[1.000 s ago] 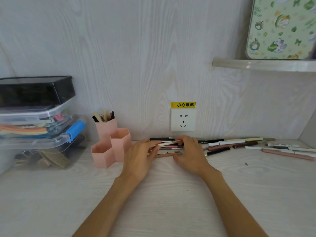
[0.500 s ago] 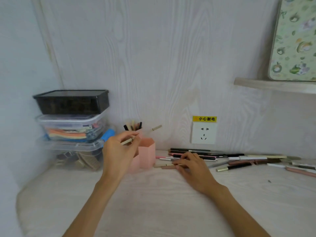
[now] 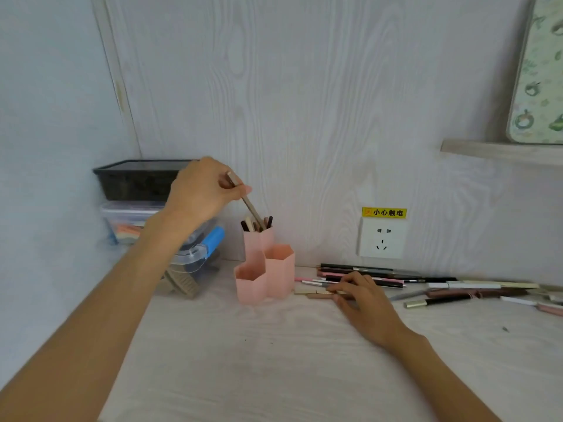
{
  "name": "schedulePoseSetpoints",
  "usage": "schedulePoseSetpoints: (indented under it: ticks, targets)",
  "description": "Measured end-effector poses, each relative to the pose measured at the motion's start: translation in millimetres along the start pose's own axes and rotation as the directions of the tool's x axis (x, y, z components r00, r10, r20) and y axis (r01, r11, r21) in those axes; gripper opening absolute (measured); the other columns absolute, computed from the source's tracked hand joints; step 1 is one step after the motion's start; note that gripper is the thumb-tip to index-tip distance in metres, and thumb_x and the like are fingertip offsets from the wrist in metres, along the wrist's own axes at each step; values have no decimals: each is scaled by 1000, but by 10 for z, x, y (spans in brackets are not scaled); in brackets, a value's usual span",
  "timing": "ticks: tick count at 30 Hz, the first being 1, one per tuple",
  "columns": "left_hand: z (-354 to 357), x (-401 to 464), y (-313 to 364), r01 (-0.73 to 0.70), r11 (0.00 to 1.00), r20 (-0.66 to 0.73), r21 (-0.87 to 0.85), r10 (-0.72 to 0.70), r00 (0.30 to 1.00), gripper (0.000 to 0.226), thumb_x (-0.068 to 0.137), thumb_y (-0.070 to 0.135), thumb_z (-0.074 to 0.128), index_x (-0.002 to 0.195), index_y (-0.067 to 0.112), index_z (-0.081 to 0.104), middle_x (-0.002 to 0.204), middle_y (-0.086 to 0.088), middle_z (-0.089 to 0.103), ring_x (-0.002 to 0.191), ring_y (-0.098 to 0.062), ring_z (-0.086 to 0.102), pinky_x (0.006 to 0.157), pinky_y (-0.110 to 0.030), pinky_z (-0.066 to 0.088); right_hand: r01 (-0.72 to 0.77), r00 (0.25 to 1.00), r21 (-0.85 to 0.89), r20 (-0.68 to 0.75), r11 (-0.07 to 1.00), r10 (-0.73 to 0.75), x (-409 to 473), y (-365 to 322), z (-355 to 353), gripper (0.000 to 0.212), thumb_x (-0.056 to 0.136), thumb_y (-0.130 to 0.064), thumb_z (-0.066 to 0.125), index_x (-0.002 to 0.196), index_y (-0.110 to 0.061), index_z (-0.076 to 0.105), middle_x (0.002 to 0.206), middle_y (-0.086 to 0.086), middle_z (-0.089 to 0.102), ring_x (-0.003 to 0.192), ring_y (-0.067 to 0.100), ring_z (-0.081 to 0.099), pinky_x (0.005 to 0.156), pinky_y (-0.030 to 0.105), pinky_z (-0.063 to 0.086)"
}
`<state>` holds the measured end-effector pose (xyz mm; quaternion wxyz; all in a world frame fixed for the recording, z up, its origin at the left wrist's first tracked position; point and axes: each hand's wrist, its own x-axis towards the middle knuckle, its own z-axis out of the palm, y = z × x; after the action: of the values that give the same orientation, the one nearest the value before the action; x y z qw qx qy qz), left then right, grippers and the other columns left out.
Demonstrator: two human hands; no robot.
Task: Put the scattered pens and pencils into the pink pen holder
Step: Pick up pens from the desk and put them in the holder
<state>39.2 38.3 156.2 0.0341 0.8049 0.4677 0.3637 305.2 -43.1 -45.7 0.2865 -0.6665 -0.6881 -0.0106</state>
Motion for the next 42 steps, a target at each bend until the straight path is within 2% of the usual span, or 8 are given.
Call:
schedulePoseSetpoints:
  ticks: [6,13,16,24,30,33,36,42]
  targets:
    - [452,96,-12,-41,959,105,280,12,994,30,83,46,64,86,18,72,90,1,72,82,-18,64,66,-27,43,2,1000,-6,-7,1000,-2,-9,-10,-10,23,91,-33,52,111,-30,63,110,-8,53,104,12,46,88,28,36]
    - [970,-495,-147,63,995,-248,-76,-80,966,69,81,46,66,138,20,37,129,-1,54,112,-22,56,82,-40,51,6,1000,1,-8,1000,-6,1,2,-6,22,91,-32,52,111,-30,62,109,-9,52,102,11,45,88,26,35]
    - [1196,-779,-201,205,962,-186,-181,-238,953,89,75,52,69,144,13,27,145,-6,38,132,-24,38,95,-41,43,19,1000,-18,-23,1000,-20,2,-3,-13,21,90,-30,54,109,-29,62,110,-8,55,105,12,46,89,27,34]
    - [1477,-920,-392,261,879,-23,-399,-294,956,59,73,64,58,119,27,53,109,15,58,102,-12,58,83,-36,51,10,992,-51,-129,999,-17,-5,-25,-113,13,85,-22,61,97,-27,61,99,-9,57,98,13,48,80,23,28]
    - [1538,-1044,-339,343,835,124,-430,-321,939,79,61,69,69,127,36,41,113,22,50,94,-7,57,82,-33,50,1,930,-57,-366,998,-22,16,-74,-275,14,81,-16,68,93,-23,65,89,-7,66,85,14,55,78,26,35]
    - [1583,-1046,-418,373,807,150,-457,-343,927,64,57,46,81,112,39,49,107,19,60,95,-9,61,81,-33,52,-58,860,212,-485,975,157,55,-186,-389,13,84,-17,65,96,-22,63,87,-8,65,82,8,57,77,26,43]
    - [1599,-1030,-445,421,767,182,-485,-382,906,60,53,43,77,106,43,49,101,21,60,92,-7,60,81,-35,53,56,753,628,-537,776,380,240,-434,-564,11,88,-14,60,95,-20,55,87,-6,66,84,10,64,83,29,51]
    - [1511,-1027,-397,448,718,228,-533,-388,893,53,60,34,76,104,43,49,97,23,56,91,-8,56,74,-26,45,215,824,767,-474,604,309,810,-1128,-709,45,91,-8,55,128,-14,31,95,2,64,79,17,68,81,27,55]
